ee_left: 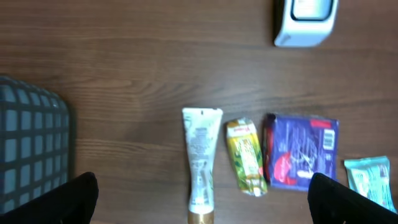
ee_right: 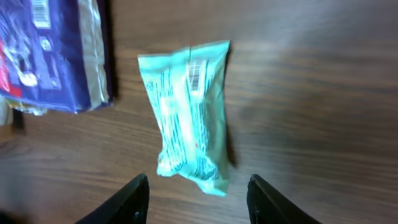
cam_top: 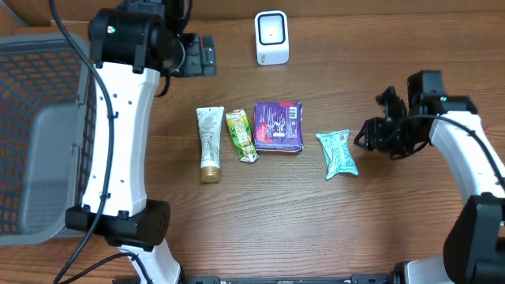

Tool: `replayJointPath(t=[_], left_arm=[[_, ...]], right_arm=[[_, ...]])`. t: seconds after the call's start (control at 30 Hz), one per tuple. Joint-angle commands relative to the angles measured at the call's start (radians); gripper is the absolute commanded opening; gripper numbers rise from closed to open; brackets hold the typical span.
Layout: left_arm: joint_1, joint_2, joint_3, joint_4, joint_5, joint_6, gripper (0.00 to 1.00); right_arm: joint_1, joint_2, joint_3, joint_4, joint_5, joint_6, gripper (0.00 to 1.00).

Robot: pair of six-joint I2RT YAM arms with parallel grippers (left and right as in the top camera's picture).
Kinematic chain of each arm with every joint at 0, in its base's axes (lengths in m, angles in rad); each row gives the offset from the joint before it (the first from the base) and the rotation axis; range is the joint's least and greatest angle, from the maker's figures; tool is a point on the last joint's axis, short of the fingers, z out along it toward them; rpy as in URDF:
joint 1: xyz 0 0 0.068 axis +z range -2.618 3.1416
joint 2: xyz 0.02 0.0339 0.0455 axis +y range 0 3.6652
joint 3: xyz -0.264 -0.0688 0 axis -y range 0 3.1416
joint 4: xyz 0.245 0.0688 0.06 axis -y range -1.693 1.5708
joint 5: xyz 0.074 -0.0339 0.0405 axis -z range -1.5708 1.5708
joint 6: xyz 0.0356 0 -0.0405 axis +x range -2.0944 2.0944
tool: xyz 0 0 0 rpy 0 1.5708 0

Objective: Scan the item barcode
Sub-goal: 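Grasp the wipe pack with the right gripper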

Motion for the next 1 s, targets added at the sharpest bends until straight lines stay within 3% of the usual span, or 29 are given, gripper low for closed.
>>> replayJointPath(t=[0.0, 0.13, 0.2, 0.27, 0.63, 0.83, 0.97], left_arm=[[0.058, 0.001, 0.003, 0.010, -0.021, 0.002, 1.00], [0.085, 0.002, 0.002, 0.008, -0.020, 0.002, 0.99], [0.084, 0.002, 0.001, 0.009, -0.020, 0.002, 1.00], [0.084, 0.002, 0.001, 0.023, -0.014, 0.002, 1.00], [0.083, 0.002, 0.001, 0.061, -0.013, 0.002, 0.99], [0.082, 0.002, 0.001, 0.061, -0.013, 0.002, 1.00], [0.082, 0.002, 0.001, 0.061, -0.013, 0.002, 1.00]], right_arm=[[0.004, 0.034, -0.080, 0.059, -0.088, 0.099, 0.52], [0.010, 0.041, -0.101, 0.102, -0.214, 0.124, 0.39], [0.024, 0.041, -0.101, 0.127, -0.216, 0.158, 0.22], [0.043, 0.041, -0.101, 0.146, -0.215, 0.184, 0.15], [0.219, 0.061, -0.103, 0.190, -0.069, 0.282, 0.15], [0.245, 0.088, -0.117, 0.180, -0.006, 0.325, 0.16], [0.245, 0.148, -0.130, 0.174, -0.002, 0.330, 0.08]])
